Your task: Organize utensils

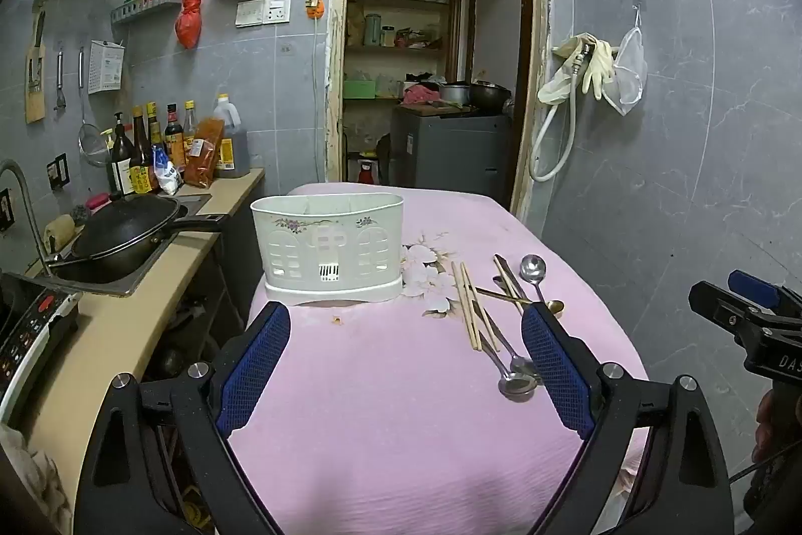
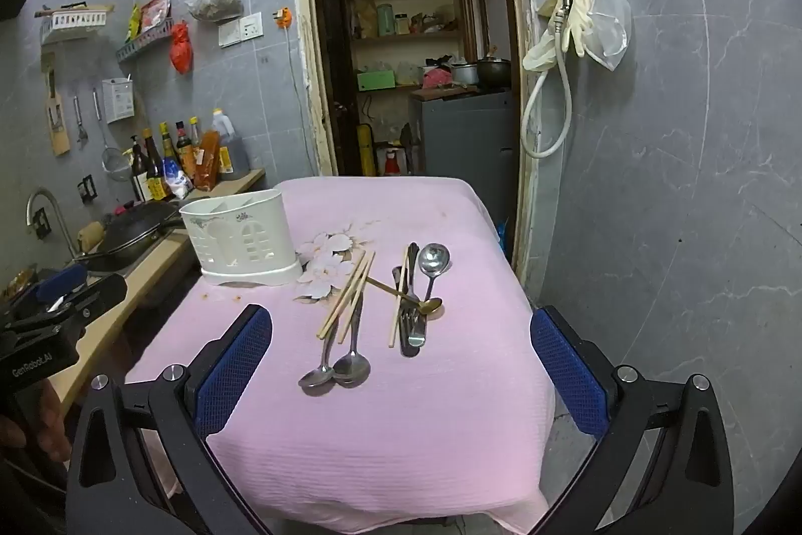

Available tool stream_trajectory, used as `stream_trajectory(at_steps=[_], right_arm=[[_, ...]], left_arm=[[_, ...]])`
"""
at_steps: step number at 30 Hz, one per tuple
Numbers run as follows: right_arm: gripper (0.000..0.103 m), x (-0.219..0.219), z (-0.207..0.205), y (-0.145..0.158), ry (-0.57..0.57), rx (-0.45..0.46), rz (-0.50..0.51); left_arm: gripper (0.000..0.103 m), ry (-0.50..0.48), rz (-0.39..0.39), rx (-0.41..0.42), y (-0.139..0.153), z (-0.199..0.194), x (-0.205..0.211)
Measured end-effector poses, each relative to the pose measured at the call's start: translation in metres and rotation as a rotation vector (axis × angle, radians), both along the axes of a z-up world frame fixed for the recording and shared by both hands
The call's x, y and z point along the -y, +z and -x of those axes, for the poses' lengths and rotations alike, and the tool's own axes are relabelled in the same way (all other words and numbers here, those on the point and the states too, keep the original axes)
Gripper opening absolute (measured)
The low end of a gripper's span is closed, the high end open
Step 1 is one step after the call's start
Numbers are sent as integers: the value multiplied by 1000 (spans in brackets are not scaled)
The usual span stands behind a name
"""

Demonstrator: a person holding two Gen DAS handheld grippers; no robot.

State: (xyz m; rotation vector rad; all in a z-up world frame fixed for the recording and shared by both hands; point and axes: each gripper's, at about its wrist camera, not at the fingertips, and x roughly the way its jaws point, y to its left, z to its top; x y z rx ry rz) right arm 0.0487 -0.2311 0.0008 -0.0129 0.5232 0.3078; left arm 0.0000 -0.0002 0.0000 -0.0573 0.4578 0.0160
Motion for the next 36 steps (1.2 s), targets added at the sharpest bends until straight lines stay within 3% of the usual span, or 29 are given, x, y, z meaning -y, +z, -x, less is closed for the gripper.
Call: stream_trajectory(at_steps=[36], right_arm=[[103,-2,-1,-1,-1,2,3]], left_arm=[[90,0,7,1,0,0,0]])
